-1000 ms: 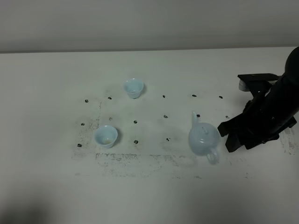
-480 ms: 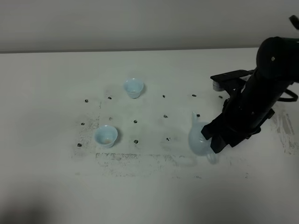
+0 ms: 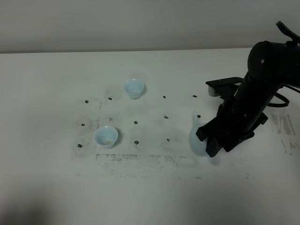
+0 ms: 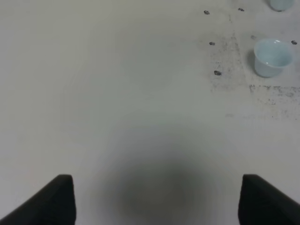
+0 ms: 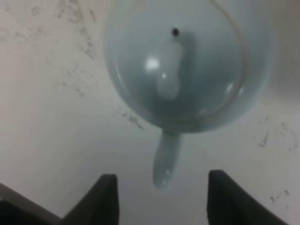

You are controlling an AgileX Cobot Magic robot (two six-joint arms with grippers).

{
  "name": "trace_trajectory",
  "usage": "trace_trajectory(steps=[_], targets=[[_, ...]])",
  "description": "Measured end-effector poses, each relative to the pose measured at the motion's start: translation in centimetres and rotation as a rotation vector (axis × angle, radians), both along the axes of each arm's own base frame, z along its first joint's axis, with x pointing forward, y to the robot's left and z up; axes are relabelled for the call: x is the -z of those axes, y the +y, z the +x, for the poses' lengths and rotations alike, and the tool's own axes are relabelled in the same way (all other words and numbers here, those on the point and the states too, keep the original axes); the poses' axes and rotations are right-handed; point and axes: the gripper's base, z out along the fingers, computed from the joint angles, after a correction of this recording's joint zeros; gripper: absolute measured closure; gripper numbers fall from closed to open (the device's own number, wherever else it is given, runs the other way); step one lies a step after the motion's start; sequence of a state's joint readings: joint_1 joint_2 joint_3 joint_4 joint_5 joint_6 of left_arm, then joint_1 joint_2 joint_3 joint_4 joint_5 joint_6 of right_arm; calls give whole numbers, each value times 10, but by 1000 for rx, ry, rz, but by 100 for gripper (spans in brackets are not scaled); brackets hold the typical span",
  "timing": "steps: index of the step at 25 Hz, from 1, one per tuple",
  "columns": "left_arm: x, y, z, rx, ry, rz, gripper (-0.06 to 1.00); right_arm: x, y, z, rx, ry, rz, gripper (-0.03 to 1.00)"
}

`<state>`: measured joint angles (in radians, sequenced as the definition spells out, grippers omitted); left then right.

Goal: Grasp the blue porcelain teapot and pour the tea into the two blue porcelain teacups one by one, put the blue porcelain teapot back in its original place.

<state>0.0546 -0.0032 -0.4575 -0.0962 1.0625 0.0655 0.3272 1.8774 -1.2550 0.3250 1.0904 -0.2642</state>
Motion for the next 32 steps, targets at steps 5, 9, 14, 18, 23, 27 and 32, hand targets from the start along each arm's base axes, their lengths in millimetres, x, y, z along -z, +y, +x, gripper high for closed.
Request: trace_trajectory(steps=[5,9,14,18,23,27,32], targets=[[0,0,0,1,0,2,26,-4,8,3,-16,-20,9,55],[0,0,0,1,0,2,26,9,8,5,-17,13,-4,55],[0,0,0,1,0,2,26,19,9,7,-17,42,-13,55],[0,0,0,1,0,2,26,25,9,9,-18,44,-15,55],[0,0,0,1,0,2,26,30,10,11,-15,40,-16,55],[0,0,0,1,0,2,26,31,10,11,-14,38,-16,55],[0,0,0,0,0,1,26,33,10,11,-13,40,-17,55]])
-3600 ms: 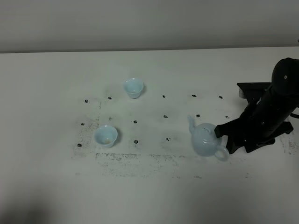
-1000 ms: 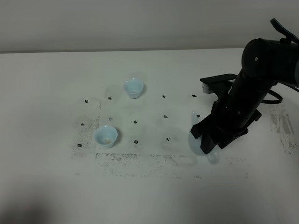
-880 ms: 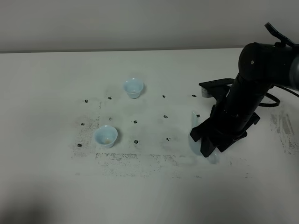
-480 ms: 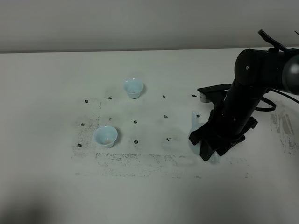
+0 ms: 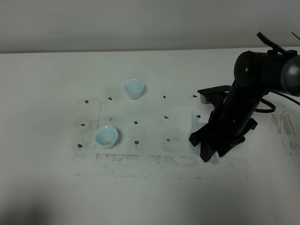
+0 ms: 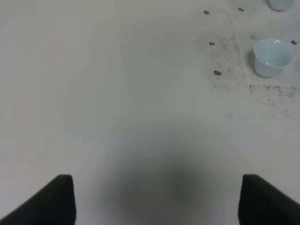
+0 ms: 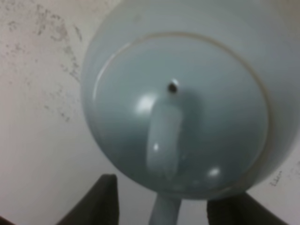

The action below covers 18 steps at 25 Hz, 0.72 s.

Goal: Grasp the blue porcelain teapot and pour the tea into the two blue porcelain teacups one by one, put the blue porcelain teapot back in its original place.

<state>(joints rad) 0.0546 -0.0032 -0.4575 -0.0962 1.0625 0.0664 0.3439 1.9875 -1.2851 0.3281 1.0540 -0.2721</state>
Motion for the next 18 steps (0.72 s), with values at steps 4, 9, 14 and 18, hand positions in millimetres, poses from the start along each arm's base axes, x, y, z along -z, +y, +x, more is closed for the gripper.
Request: trace_trajectory(steps=[4,9,14,18], targets=[[0,0,0,0,0,0,26,0,0,0,0,-1,-1,55],[0,0,0,-1,0,-1,26,0,0,0,0,-1,-1,55],[0,0,0,-1,0,-1,26,0,0,0,-1,-2,-1,55],[0,0,0,-1,0,-1,26,0,0,0,-1,-2,-2,55]])
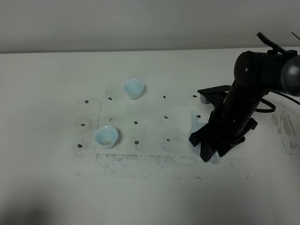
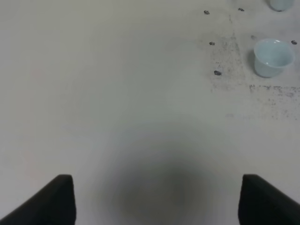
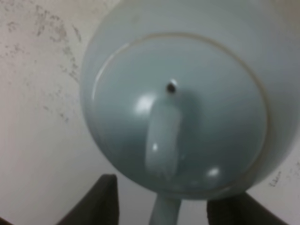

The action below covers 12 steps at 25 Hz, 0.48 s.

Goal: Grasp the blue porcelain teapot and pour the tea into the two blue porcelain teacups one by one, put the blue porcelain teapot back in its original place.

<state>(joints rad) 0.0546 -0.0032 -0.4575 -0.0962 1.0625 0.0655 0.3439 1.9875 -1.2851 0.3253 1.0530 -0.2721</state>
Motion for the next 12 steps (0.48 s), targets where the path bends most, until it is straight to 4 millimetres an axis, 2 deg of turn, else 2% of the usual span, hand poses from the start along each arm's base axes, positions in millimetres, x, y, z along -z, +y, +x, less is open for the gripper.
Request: trace_trajectory(steps=[8,12], targets=[[0,0,0,0,0,0,26,1,-2,1,-8,-12,-16,56],[0,0,0,0,0,0,26,1,-2,1,-8,-13,-18,61]])
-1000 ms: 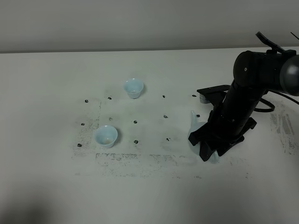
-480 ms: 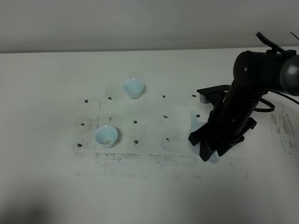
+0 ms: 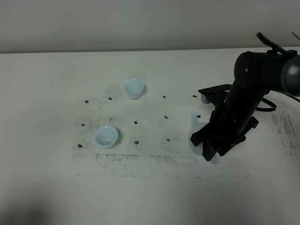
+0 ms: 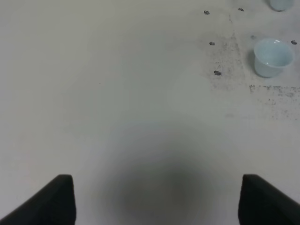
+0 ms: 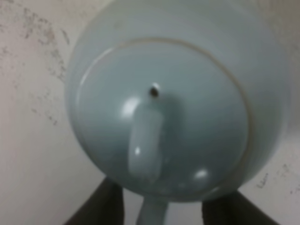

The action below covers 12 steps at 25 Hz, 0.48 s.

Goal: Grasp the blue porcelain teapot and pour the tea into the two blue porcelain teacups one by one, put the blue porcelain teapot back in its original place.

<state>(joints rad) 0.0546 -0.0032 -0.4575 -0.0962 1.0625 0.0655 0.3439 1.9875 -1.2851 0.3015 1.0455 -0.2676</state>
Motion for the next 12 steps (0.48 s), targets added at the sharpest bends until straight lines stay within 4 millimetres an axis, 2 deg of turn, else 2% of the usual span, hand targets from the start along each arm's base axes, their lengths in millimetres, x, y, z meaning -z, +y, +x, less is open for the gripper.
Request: trace_trajectory(steps=[4,6,12], targets=[[0,0,0,0,0,0,26,0,0,0,0,0,-1,77],[0,0,0,0,0,0,26,0,0,0,0,-2,-2,88],[0,0,0,0,0,0,26,0,0,1,2,-10,-1,90]])
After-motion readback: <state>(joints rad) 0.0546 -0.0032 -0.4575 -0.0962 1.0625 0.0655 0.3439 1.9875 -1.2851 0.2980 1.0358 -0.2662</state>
